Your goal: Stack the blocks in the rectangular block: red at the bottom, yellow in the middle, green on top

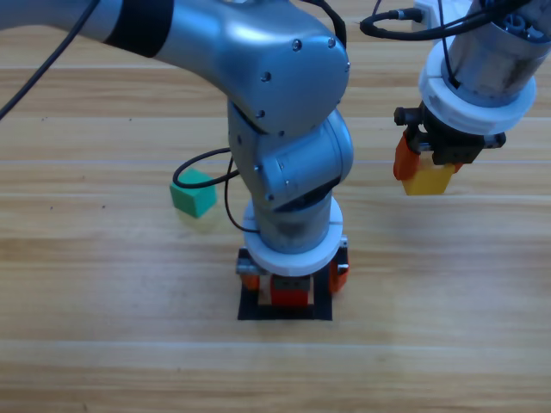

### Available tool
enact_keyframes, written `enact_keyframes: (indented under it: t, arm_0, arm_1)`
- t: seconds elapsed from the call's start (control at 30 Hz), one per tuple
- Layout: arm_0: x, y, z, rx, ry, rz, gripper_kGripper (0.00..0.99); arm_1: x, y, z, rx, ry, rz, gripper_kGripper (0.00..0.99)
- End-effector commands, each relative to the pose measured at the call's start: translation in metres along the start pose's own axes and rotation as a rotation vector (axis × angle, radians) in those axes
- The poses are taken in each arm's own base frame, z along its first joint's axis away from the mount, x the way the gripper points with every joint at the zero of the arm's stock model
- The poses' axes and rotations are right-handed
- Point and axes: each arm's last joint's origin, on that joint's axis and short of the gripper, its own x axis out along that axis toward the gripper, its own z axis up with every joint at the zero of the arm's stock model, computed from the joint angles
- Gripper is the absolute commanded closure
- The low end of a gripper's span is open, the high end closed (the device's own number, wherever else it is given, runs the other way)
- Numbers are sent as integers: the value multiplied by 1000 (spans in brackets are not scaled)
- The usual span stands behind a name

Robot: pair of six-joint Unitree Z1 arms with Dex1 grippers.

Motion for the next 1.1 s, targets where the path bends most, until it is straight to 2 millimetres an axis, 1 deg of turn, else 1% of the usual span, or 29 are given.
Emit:
enact_keyframes:
  t: [0.03, 0.2, 0.27, 0.33, 0.37, 0.4, 0.47, 0.53, 0.57, 0.63, 0.73, 0.83, 0.9, 0.93, 0.97, 1.0, 1.1]
  arm_0:
    - [3, 8, 1, -23, -6, 35, 30]
    - [-40, 18, 6, -38, -81, -19, 22]
    - [-73, 27, 9, -49, -148, -64, 16]
    - [-114, 41, 10, -62, -228, -115, 16]
    - [-135, 50, 10, -64, -266, -140, 16]
    - [-152, 59, 9, -61, -294, -163, 16]
    - [-183, 82, 0, -33, -344, -199, 16]
    - [-204, 109, -6, -13, -382, -216, 19]
    - [-213, 125, -5, -1, -394, -226, 19]
    - [-229, 149, -4, 54, -425, -239, 27]
    - [-243, 183, 5, 167, -443, -270, 86]
    - [-244, 209, 11, 225, -479, -244, 86]
    - [-244, 230, -3, 255, -580, -256, 86]
    - [-241, 245, -15, 252, -638, -284, 85]
    - [-240, 255, -19, 245, -645, -303, 82]
    - [-241, 259, -16, 249, -627, -312, 80]
    - [-235, 259, -5, 280, -553, -307, 79]
  arm_1:
    - [7, -8, 0, 10, 32, -31, 990]
    - [-4, -5, -5, 4, 9, -73, 990]
    - [-8, -6, -6, 17, 9, -83, 990]
    - [-14, -8, -8, 38, 10, -95, 990]
    - [-15, -8, -8, 48, 13, -98, 990]
    - [-17, -8, -8, 57, 12, -98, 990]
    - [-21, -2, -10, 77, 16, -93, 990]
    - [-26, 8, -15, 88, 17, -83, 990]
    - [-27, 14, -17, 97, 24, -73, 990]
    - [-26, 27, -20, 113, 46, -44, 990]
    - [-16, 50, -22, 134, 85, -13, 990]
    - [-2, 80, -24, 116, 117, -9, 990]
    - [10, 97, -26, 103, 131, -17, 990]
    - [16, 105, -27, 97, 135, -19, 990]
    - [23, 114, -28, 92, 147, -25, 990]
    - [28, 121, -30, 88, 155, -32, 990]
    - [39, 134, -32, 69, 160, -36, 990]
